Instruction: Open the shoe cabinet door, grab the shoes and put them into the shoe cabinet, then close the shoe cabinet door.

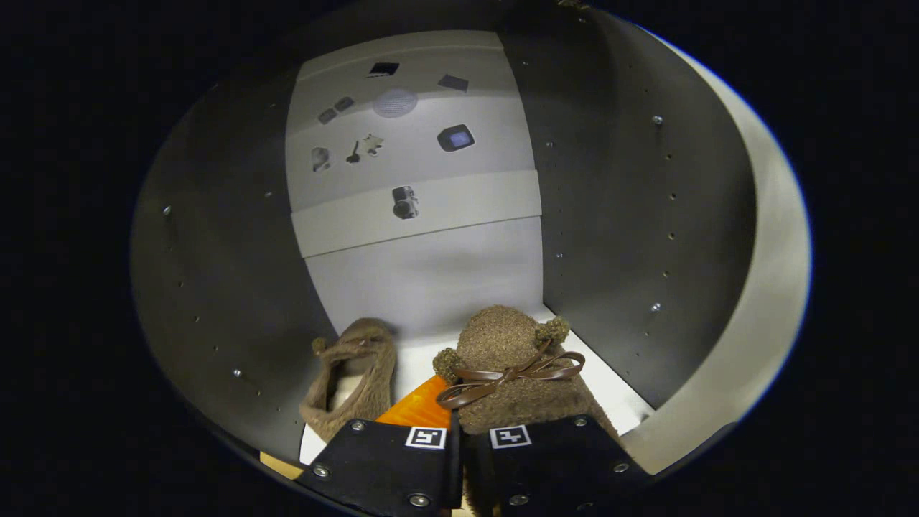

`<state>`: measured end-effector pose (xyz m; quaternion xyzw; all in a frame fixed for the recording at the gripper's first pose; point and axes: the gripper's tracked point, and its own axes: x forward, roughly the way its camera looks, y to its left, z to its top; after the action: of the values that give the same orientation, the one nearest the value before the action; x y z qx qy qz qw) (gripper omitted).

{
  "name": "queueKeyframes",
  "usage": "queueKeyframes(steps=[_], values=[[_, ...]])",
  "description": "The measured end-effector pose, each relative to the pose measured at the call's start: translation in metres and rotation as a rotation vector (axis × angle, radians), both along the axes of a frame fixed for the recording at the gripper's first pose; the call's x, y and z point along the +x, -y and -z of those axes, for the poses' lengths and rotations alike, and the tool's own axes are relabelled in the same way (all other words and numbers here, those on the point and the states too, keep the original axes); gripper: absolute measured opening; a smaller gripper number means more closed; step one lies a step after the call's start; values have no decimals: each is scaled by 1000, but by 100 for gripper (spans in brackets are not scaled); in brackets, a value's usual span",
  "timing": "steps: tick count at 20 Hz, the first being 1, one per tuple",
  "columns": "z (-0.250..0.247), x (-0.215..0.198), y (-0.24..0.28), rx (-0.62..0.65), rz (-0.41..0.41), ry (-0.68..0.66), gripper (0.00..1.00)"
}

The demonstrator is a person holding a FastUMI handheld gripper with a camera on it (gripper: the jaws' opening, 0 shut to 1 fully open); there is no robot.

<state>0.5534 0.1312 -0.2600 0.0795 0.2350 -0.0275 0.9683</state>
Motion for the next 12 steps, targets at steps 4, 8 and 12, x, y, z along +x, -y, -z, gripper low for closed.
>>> queueKeyframes(steps=[4,8,12], values=[[10,36,0,6,-18,-19,8],[20,61,-7,-11,-49,-29,8],[41,75,-14,-10,-61,-69,10]])
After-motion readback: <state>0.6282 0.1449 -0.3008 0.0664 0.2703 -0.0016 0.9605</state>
